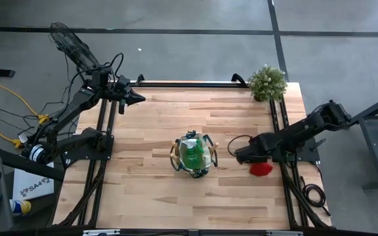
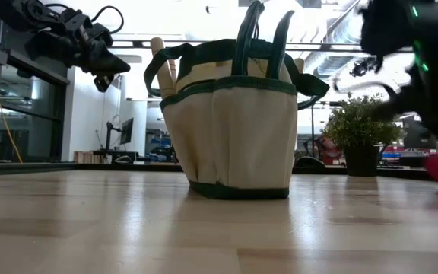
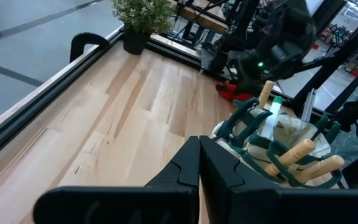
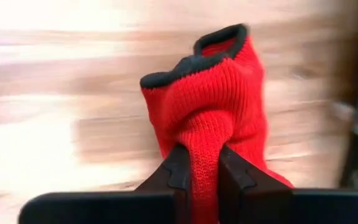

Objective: Pick & Place Garden tools in Gardening bag
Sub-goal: Put the red gloves into the white gardening bag

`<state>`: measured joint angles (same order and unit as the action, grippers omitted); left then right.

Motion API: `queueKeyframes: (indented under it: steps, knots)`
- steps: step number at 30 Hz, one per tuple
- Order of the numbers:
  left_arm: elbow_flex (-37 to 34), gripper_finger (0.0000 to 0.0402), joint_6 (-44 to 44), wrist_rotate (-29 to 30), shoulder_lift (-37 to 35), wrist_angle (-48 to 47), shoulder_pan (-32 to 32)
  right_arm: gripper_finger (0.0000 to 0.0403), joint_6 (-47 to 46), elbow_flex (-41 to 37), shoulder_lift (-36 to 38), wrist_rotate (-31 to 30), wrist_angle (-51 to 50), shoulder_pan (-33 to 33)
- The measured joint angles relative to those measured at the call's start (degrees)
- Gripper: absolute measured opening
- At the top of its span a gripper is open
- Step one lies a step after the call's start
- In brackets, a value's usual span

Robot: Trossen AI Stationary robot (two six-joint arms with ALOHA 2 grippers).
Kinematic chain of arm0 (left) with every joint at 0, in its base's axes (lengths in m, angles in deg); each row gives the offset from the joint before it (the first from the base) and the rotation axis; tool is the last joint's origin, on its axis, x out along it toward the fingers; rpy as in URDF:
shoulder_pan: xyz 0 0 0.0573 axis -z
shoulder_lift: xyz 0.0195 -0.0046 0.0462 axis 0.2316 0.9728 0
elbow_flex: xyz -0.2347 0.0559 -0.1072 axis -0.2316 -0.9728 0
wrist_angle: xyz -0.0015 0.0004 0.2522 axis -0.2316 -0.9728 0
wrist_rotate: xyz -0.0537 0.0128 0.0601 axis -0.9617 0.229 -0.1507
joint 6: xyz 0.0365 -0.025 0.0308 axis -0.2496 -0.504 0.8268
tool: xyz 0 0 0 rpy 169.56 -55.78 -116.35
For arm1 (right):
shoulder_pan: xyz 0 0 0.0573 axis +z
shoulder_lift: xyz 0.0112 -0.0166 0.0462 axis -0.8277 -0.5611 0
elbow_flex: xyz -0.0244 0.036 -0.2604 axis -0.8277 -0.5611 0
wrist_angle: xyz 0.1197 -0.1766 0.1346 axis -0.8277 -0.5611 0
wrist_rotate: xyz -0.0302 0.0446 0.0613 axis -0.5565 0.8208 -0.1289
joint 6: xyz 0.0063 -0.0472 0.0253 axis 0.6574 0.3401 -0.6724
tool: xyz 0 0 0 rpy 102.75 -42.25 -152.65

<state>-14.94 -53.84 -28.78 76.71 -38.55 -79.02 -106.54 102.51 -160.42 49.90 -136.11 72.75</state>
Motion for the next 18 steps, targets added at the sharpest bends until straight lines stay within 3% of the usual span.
queueKeyframes:
  steps: [6, 10, 18]
  knots:
    - [0.00, 0.0000, -1.44, 0.03, 0.00, 0.02, 0.00, 0.0025, 4.32, 7.69, 4.71, -7.84, -2.12, 0.52]
    - [0.02, 0.0000, -1.49, -0.22, 0.00, 0.01, 0.00, 0.0025, 11.30, 14.31, 7.25, -11.76, -2.73, 0.48]
    - [0.02, 0.0000, -1.68, -0.24, 0.00, 0.00, 0.00, 0.0025, 26.42, 31.31, 7.37, -25.45, -3.27, -0.49]
